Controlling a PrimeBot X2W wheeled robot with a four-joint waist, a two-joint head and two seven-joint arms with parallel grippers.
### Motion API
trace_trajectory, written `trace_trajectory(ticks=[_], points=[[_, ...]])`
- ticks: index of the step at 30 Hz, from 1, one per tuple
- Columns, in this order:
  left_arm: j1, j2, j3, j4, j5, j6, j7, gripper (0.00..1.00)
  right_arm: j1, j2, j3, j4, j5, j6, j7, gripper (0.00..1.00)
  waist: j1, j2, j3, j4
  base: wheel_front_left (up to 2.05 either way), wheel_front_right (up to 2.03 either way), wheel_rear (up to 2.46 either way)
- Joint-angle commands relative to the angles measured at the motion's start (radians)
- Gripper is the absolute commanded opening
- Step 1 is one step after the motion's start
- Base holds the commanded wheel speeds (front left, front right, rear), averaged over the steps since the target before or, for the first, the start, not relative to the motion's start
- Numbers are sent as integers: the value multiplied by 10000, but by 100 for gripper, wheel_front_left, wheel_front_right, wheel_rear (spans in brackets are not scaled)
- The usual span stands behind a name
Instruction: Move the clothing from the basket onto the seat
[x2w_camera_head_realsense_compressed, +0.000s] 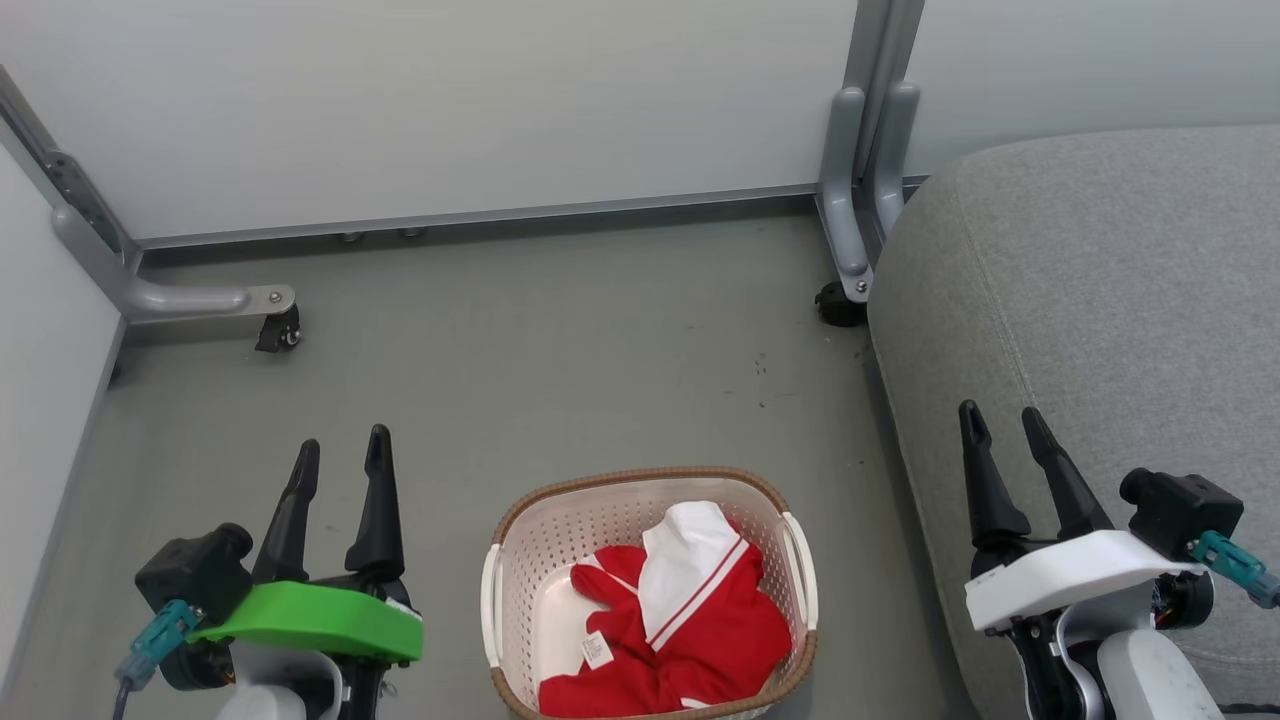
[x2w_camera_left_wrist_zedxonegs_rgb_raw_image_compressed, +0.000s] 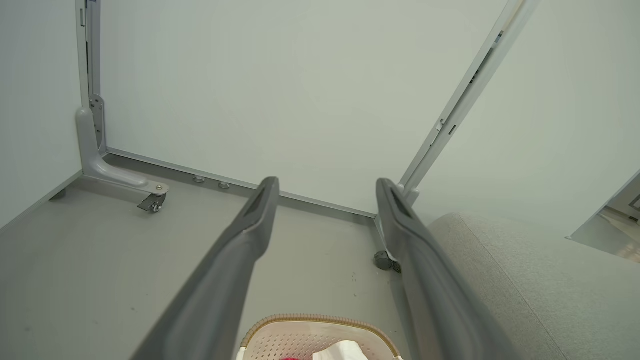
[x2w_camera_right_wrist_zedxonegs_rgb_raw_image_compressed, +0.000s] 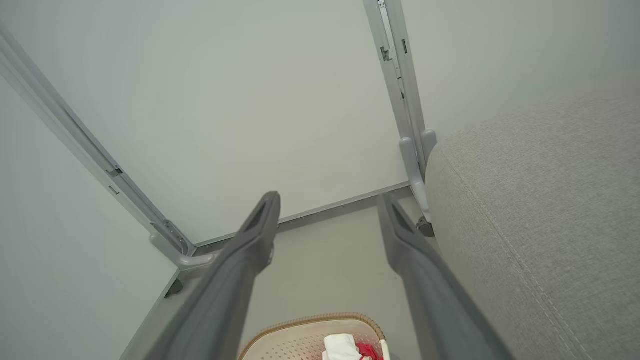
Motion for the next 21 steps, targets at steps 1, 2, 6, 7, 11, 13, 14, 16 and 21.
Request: trace_trajectory(ticks=[1, 2, 6, 7, 11, 13, 14, 16, 21], points=[[10, 68, -1, -4, 261, 35, -90, 100, -4, -27, 26, -42, -298, 5, -106, 100, 0, 0, 2, -7, 0, 0, 0], [14, 69, -5, 29, 376, 47, -117, 100, -8, -16, 28, -18, -405, 5, -136, 100, 0, 0, 0, -12, 0, 0, 0], [53, 70, -51, 130, 732, 100, -207, 100, 1, 19, 43, 110, -773, 5, -223, 100, 0, 0, -13, -22, 0, 0, 0], [54, 71, -68, 156, 830, 102, -233, 100, -13, 22, 51, 131, -887, 4, -247, 100, 0, 0, -11, -21, 0, 0, 0], [60, 74, -94, 292, 1230, 162, -325, 100, -45, 53, 77, 247, -1258, 4, -333, 100, 0, 0, -16, -27, 0, 0, 0], [65, 74, -94, 358, 1374, 173, -384, 100, -50, 74, 75, 319, -1427, 4, -392, 100, 0, 0, -15, -27, 0, 0, 0], [66, 74, -94, 382, 1449, 177, -390, 100, -56, 81, 81, 340, -1498, 4, -403, 100, 0, 0, -13, -28, 0, 0, 0], [64, 76, -99, 435, 1637, 193, -434, 100, -69, 96, 94, 401, -1654, 4, -448, 100, 0, 0, -8, -30, 0, 0, 0], [87, 78, -139, 525, 1987, 231, -547, 100, -96, 120, 133, 496, -2064, 5, -563, 100, 0, 0, 9, -33, 0, 0, 0]])
